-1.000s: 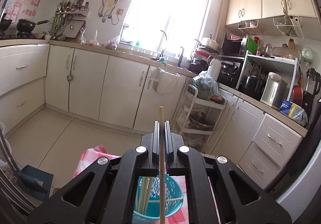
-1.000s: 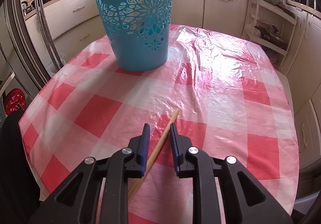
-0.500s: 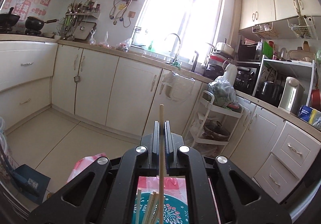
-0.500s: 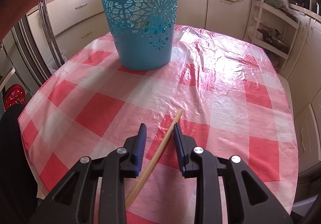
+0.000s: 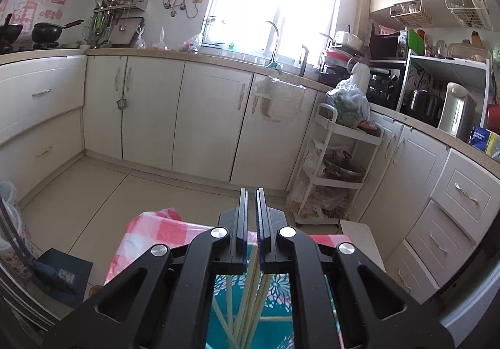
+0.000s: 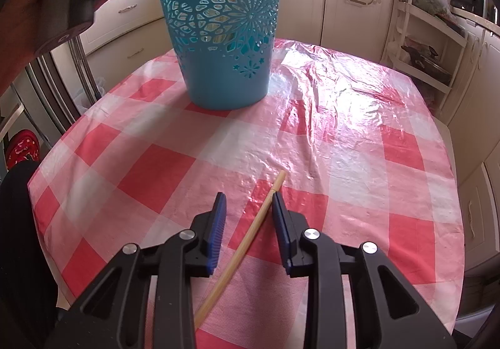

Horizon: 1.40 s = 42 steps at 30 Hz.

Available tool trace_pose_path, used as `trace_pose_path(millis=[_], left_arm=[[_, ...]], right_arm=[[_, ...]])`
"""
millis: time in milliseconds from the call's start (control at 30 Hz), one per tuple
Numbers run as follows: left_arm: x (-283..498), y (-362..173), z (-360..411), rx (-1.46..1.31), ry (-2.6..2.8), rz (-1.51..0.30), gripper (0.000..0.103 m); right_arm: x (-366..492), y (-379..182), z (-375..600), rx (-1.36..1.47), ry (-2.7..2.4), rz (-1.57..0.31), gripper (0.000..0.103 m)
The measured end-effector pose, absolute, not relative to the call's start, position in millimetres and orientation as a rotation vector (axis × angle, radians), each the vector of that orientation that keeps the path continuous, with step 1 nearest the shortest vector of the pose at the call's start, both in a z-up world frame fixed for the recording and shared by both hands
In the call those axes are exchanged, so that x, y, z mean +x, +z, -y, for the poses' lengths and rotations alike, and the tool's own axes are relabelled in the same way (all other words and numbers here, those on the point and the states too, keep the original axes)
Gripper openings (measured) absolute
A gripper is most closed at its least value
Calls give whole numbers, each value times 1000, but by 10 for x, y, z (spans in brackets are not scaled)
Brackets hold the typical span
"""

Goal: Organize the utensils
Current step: 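Lift the chopstick with the left tool and drop it into the basket while the right tool holds its chopstick, then lift the wooden chopstick upright with the right tool toward the teal basket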

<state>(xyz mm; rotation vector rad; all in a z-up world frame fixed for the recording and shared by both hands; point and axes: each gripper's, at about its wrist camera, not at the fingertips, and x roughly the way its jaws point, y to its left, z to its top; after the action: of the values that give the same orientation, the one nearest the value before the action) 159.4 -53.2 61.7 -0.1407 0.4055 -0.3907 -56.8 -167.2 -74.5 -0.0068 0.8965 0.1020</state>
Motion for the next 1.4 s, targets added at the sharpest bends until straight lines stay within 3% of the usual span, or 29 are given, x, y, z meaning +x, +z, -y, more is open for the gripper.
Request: trace_pose_path(millis=[33,100,133,167,333,433,500,567,800,1167,1300,1400], left_arm=[[1516,610,493,-132,-384,-405,13],[1348,600,349,-129,-348,-396,36],[1252,597,263,-135,-323,-386,53],[1140,582,152,-144,-289,-369,62],[765,246,-285,-121,-177,-411,81],[750,-177,-458,-95,-140,-552,82],[782,-441,-516,-84,-131,-643,82],[838,-628,-502,-61,-143,-714,82],[856,-904,-351,28,-175,-766,88],[865,-1038,-131,96,-187,-810,91],[871,-1043,-108,96,-185,-814,91],[886,-1050,-127,79,-185,-820,91]], right_arm=[[-567,-745,1676,-2,105,-897,31],[-572,-739,1695,12,117,-897,35],[-575,-737,1711,25,122,-897,35],[-578,-733,1736,45,125,-898,36],[-588,-722,1808,119,124,-900,36],[-600,-715,1726,43,97,-902,29],[-599,-708,1716,-9,101,-911,11],[-587,-695,1708,-42,121,-932,9],[-529,-682,1788,-20,151,-1035,10],[-457,-641,1688,31,214,-1041,8],[-438,-693,1681,15,198,-1068,25],[-477,-697,1617,-27,191,-1048,25]])
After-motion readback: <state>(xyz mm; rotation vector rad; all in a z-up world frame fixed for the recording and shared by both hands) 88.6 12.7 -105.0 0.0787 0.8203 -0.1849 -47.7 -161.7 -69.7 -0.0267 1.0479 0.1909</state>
